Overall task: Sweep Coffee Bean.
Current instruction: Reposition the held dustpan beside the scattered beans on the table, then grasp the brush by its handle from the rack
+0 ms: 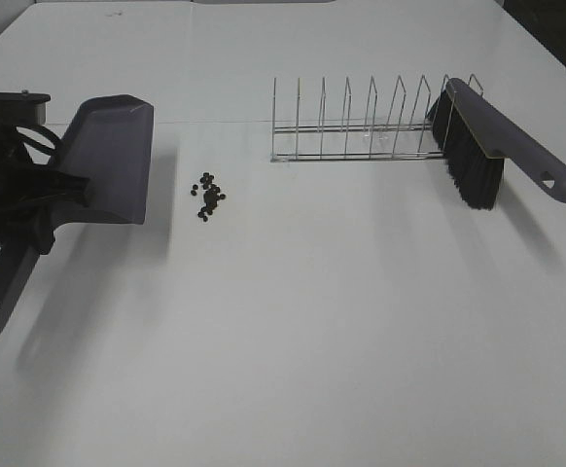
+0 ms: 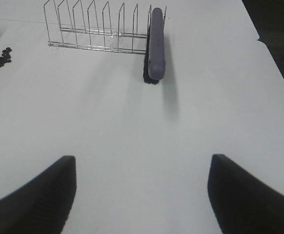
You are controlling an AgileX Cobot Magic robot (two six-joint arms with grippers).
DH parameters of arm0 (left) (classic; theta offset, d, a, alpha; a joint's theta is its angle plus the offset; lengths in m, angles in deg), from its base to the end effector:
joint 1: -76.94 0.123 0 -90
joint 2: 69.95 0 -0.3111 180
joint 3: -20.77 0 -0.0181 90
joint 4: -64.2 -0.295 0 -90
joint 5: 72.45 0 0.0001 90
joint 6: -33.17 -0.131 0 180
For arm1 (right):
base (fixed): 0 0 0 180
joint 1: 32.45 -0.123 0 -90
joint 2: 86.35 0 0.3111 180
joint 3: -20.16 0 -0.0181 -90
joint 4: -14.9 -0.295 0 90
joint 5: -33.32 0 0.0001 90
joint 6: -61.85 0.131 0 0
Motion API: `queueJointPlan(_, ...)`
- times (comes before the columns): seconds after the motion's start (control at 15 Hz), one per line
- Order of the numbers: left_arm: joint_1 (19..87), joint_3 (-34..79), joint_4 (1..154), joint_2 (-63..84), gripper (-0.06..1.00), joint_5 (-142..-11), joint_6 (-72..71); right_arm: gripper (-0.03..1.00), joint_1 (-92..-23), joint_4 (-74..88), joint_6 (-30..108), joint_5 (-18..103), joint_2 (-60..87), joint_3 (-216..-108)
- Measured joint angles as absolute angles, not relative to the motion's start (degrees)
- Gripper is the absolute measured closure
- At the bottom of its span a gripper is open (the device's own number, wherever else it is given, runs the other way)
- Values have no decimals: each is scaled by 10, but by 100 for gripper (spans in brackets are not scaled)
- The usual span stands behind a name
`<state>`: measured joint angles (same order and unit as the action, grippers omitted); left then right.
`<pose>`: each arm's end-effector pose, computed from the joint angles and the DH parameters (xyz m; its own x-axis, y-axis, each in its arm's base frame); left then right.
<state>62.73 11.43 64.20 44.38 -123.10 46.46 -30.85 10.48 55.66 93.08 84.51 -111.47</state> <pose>0.3844 -0.0974 0.1276 -0.9952 0.0149 -0.0963 0.0172 0.9996 -0.0228 0.0484 0.0074 0.2863 -0.4536 -0.0563 -0.8894 -0.0628 0.9975 -0.0311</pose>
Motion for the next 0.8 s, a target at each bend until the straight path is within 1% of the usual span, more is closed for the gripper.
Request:
queueJointPlan(0.07, 627, 114, 642, 444, 67, -1231, 465, 35, -308, 105, 558, 922, 835, -1117)
queueJointPlan(0.13, 627, 114, 642, 444, 67, -1231, 465, 35, -308, 105, 562, 888, 807, -1121)
queueJointPlan(0.4, 627, 114, 642, 444, 67, -1231, 457, 35, -308, 103, 565, 730, 634, -1146)
queueJointPlan(0.47, 627, 114, 642, 444, 67, -1231, 454, 35, -308, 102, 565, 690, 552, -1175)
queueJointPlan(0.53, 627, 114, 642, 444, 67, -1231, 454, 35, -308, 101, 565, 675, 495, -1201)
queueJointPlan(0.8, 627, 114, 642, 444, 67, -1231, 450, 35, -308, 101, 565, 672, 260, -1343)
